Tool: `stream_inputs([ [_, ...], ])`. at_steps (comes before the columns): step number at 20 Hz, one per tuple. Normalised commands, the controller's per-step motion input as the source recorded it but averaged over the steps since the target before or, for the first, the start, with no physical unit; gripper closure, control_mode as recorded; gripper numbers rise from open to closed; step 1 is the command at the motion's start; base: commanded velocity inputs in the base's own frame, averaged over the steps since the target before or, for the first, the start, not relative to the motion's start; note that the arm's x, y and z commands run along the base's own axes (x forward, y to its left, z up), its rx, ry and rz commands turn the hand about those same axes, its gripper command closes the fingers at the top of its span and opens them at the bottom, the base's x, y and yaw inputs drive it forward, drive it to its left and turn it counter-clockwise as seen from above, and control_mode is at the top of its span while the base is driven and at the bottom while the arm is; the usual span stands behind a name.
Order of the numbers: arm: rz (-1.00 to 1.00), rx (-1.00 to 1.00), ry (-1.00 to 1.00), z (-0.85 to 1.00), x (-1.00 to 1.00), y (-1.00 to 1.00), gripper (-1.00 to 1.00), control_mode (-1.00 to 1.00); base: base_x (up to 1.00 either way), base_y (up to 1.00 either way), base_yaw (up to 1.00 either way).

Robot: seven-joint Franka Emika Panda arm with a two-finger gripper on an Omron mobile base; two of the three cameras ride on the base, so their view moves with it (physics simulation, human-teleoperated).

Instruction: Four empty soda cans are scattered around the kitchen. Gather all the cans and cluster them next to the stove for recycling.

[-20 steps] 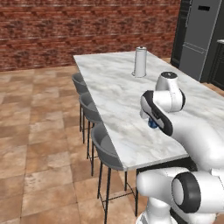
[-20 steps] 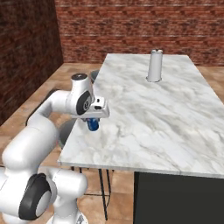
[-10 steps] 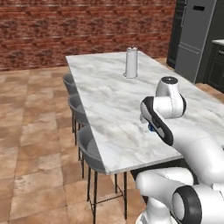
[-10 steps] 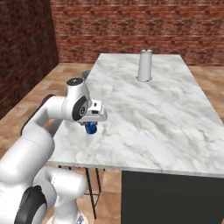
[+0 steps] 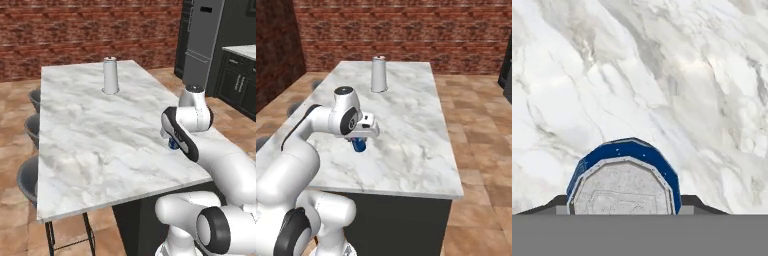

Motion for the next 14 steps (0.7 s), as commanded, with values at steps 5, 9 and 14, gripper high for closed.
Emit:
stream_inputs([
  [5, 0.00, 0.00, 0.00, 0.00, 0.00, 0.00, 1.00, 1.00, 0.21, -1.00, -0.02],
  [9, 0.00, 0.00, 0.00, 0.00, 0.00, 0.00, 1.00, 1.00, 0.27, -1.00, 0.00],
  [14, 0.00, 0.00, 0.00, 0.00, 0.00, 0.00, 1.00, 1.00, 0.25, -1.00, 0.00],
])
